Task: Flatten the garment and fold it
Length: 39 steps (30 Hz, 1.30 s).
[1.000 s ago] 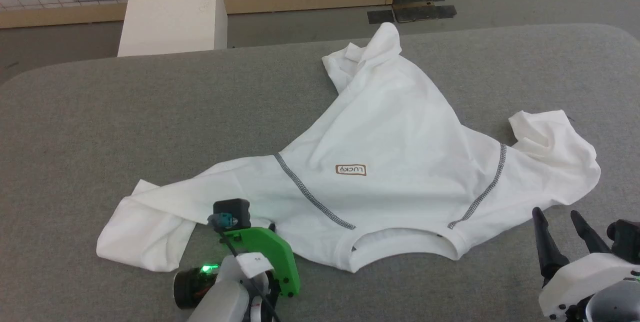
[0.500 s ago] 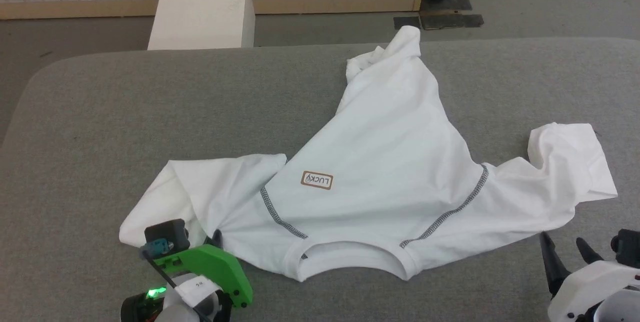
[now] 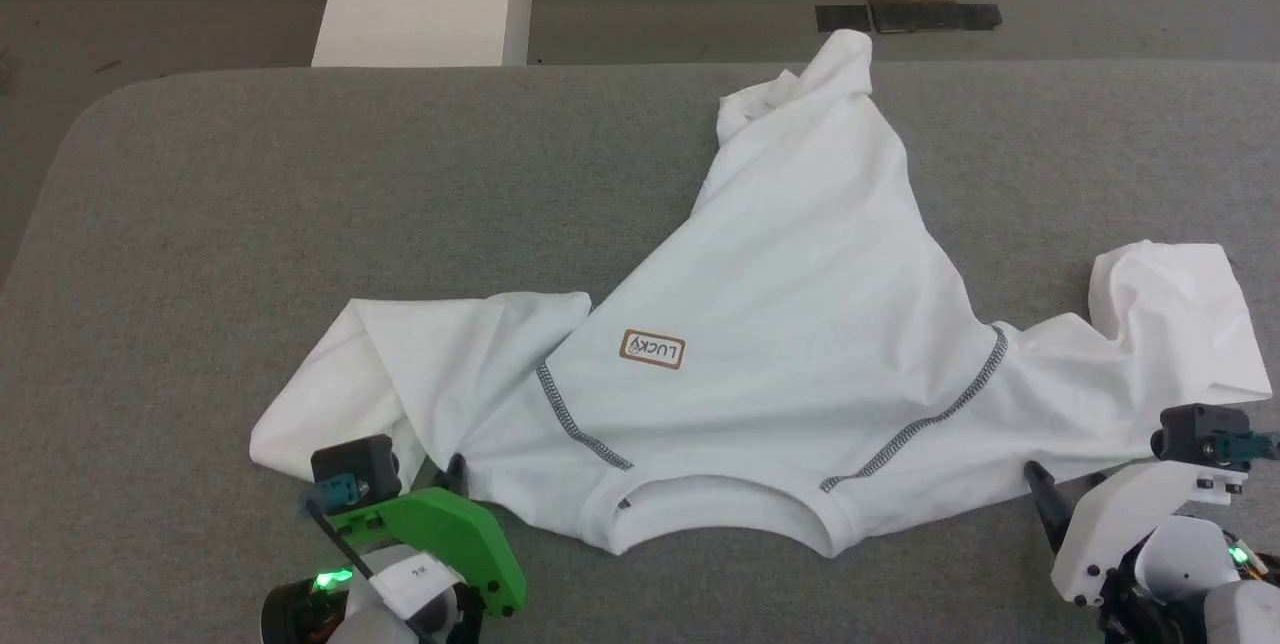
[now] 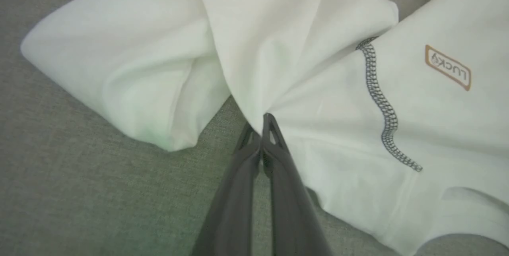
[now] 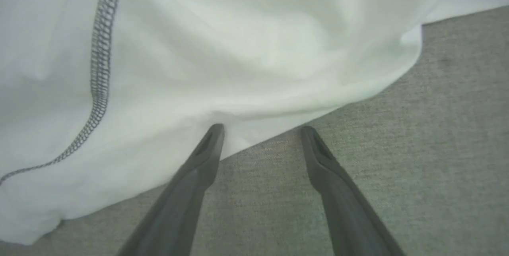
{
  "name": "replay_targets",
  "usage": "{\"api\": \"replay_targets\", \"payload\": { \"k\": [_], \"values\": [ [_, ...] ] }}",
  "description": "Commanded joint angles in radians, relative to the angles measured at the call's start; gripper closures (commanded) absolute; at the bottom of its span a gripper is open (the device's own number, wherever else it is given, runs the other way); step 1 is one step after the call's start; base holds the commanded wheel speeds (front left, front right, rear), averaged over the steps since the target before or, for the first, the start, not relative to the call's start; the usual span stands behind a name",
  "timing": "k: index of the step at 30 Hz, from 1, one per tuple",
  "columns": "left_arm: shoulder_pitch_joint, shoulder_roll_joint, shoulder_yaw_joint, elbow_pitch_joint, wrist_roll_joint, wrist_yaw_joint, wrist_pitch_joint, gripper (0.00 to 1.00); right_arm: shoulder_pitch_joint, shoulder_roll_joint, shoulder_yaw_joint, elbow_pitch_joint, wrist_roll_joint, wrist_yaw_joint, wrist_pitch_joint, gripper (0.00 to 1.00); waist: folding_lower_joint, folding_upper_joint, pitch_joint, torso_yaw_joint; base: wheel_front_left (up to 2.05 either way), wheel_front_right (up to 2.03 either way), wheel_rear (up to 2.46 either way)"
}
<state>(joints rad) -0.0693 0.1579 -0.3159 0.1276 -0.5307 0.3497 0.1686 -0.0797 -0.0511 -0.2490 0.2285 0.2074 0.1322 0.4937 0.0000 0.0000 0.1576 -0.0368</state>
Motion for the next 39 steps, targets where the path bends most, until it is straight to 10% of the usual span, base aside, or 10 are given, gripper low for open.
{"api": "replay_targets", "payload": {
  "k": [1, 6, 7, 9, 20, 30, 39],
  "values": [
    [-0.014, -0.001, -0.002, 0.0, 0.002, -0.004, -0.007, 1.0, -0.023, 0.001, 0.003, 0.016, -0.015, -0.002, 0.02, 0.0, 0.0, 0.0, 0.011, 0.01, 0.0, 0.0, 0.0],
    [-0.016, -0.005, -0.008, 0.006, -0.001, -0.01, -0.014, 1.0, -0.031, 0.001, 0.013, 0.044, -0.024, -0.002, 0.11, 0.06, 0.0, 0.0, 0.018, 0.017, 0.0, 0.0, 0.0],
    [-0.017, -0.005, -0.009, 0.006, -0.002, -0.01, -0.015, 1.0, -0.03, 0.001, 0.012, 0.041, -0.024, -0.002, 0.12, 0.56, 0.0, 0.0, 0.02, 0.017, 0.0, 0.0, 0.0],
    [-0.018, -0.004, -0.009, 0.008, -0.003, -0.011, -0.017, 1.0, -0.031, 0.001, 0.007, 0.026, -0.022, -0.002, 0.119, 1.0, 0.0, 0.0, 0.022, 0.017, 0.0, 0.0, 0.0],
    [-0.055, 0.005, 0.008, -0.053, -0.022, -0.067, -0.094, 1.0, -0.016, 0.001, 0.019, -0.158, 0.001, -0.002, 0.057, 1.0, 0.0, 0.0, -0.014, -0.002, 0.0, 0.0, 0.0],
    [-0.26, 0.01, 0.067, -0.311, -0.24, -0.22, 0.026, 1.0, -0.119, -0.109, 0.073, -0.531, -0.014, -0.002, 0.218, 1.0, 0.0, 0.0, -0.01, -0.028, 0.0, 0.0, 0.0],
    [-0.725, 0.002, 0.167, -0.234, -0.351, -0.134, 0.208, 1.0, -0.612, -0.31, 0.168, -0.394, 0.041, -0.002, 0.3, 1.0, 0.0, 0.0, 0.16, -0.067, 0.0, 0.0, 0.0]
  ]
}}
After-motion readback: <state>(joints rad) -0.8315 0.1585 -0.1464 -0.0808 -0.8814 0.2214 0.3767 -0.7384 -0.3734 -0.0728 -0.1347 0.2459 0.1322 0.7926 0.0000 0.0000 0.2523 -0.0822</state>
